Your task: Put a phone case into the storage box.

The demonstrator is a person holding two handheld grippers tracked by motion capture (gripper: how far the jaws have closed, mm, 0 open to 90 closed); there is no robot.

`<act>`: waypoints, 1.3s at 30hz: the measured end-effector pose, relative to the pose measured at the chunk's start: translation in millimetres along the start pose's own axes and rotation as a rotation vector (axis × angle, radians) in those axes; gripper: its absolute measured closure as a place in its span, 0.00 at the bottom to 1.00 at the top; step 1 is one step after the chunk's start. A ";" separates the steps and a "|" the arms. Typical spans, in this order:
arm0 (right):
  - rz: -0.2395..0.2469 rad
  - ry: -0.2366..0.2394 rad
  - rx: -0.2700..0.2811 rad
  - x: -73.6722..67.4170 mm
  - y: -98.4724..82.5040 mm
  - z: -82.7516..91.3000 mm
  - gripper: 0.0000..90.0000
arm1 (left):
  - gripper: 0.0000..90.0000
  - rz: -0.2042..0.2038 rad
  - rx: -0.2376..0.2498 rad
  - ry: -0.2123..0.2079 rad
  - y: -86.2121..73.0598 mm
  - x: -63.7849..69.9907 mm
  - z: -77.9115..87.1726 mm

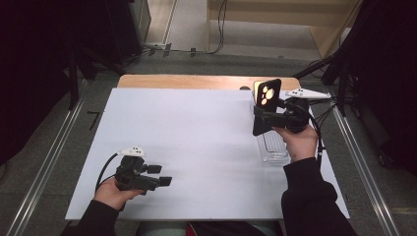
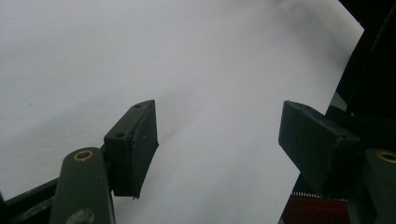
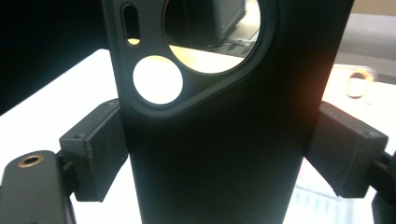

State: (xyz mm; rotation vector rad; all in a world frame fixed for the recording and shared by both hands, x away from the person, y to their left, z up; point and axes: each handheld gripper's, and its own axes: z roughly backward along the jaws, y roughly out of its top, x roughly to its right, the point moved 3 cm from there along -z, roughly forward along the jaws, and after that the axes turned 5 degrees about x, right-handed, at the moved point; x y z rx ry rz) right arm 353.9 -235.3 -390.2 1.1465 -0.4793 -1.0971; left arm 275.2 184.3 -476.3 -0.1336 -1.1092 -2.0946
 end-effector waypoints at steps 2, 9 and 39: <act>-0.006 -0.020 0.001 5.3 0.1 1.5 0.13 | 0.32 0.004 0.008 -0.003 0.1 -0.2 0.4; -0.032 -0.077 0.011 23.2 -2.7 4.3 0.13 | 0.32 0.010 0.020 -0.011 1.1 0.1 0.7; -0.102 -0.211 0.002 70.8 -9.3 -31.2 0.13 | 0.32 0.001 0.036 -0.006 3.3 1.7 2.1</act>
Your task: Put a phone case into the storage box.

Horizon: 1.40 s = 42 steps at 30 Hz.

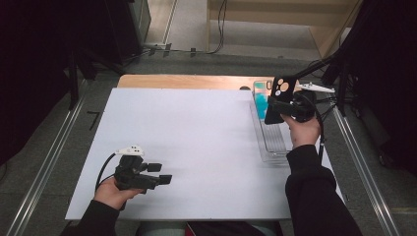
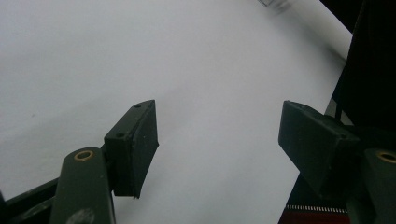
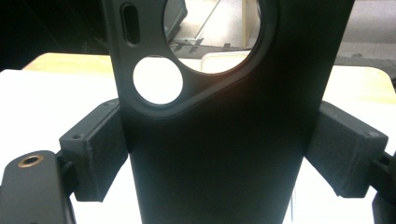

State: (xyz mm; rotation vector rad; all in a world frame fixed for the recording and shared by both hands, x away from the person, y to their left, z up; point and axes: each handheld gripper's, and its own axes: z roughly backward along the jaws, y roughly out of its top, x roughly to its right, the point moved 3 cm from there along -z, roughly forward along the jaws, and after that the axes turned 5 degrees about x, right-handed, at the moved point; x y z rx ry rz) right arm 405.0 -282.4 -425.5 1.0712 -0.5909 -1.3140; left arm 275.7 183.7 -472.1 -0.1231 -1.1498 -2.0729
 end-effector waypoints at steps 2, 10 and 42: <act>0.011 -0.010 -0.008 0.6 2.6 -4.8 0.13 | 0.32 -0.003 -0.004 0.000 -0.2 -0.1 -0.4; 0.013 -0.063 -0.032 7.0 5.0 -28.6 0.13 | 0.32 0.002 0.010 0.003 0.9 -1.6 2.1; 0.028 -0.127 -0.153 8.1 -5.3 -86.1 0.13 | 0.32 0.000 0.008 -0.006 2.1 -2.0 0.7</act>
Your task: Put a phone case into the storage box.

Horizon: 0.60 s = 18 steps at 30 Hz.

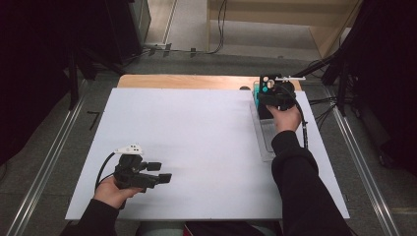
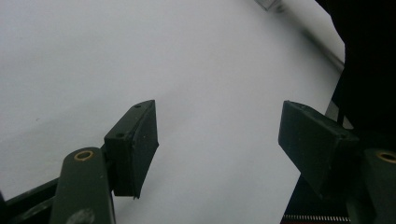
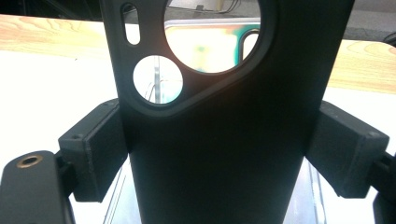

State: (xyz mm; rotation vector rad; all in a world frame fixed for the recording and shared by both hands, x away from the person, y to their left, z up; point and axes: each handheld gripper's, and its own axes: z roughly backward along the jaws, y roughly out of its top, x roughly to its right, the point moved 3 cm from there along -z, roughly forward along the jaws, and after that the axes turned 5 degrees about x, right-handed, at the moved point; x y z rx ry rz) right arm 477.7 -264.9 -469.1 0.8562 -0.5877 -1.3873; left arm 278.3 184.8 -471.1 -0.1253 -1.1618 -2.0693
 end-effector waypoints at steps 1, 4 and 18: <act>-0.007 0.002 0.001 -0.6 0.2 -0.9 0.13 | 0.32 -0.001 -0.002 0.001 -0.1 -0.1 -0.3; 0.005 0.000 -0.019 -2.0 0.6 -6.0 0.13 | 0.32 -0.001 -0.004 0.002 0.0 0.1 -0.6; 0.019 -0.022 -0.046 -1.2 1.1 -19.9 0.11 | 0.32 0.013 0.028 0.010 3.1 -2.8 5.1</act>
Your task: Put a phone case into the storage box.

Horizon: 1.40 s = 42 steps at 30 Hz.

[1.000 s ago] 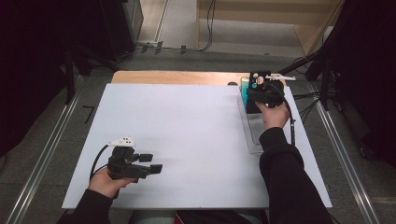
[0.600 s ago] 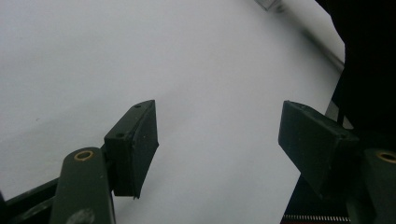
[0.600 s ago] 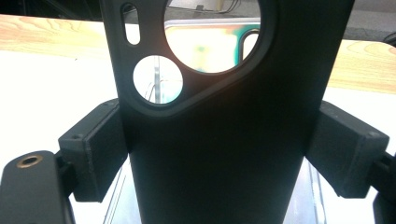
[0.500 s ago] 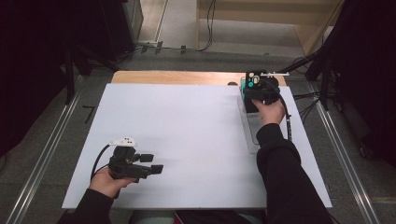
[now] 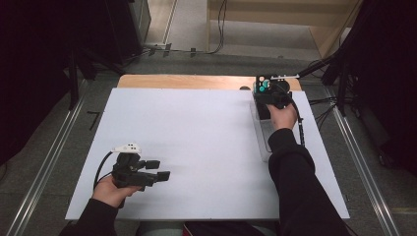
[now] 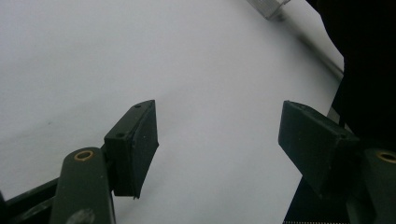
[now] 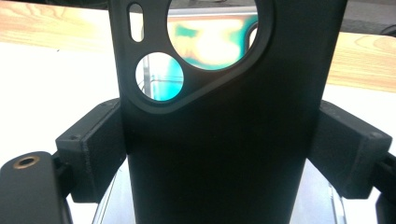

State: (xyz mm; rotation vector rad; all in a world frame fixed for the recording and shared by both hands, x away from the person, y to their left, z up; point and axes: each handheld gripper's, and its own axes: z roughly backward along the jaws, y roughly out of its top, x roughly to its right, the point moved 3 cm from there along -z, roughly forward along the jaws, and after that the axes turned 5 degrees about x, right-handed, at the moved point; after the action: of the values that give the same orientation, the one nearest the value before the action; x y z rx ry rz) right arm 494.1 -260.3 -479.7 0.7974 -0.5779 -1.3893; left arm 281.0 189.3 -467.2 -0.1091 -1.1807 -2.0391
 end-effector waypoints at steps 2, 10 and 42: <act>-0.014 0.007 0.004 0.3 0.4 -0.5 0.10 | 0.32 0.004 0.002 -0.002 0.3 -0.3 0.0; -0.014 0.022 0.033 3.0 4.1 3.6 0.08 | 0.32 0.006 0.003 -0.006 1.1 -0.1 -1.1; 0.006 0.259 -0.045 -42.3 3.3 57.4 0.09 | 0.32 0.005 -0.006 -0.010 2.9 -0.8 -2.7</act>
State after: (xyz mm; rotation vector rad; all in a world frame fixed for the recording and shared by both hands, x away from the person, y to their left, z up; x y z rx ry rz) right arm 447.1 -227.2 -437.4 0.9220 -0.3464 -1.2645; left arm 284.2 186.8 -467.0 -0.1247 -1.1799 -2.0401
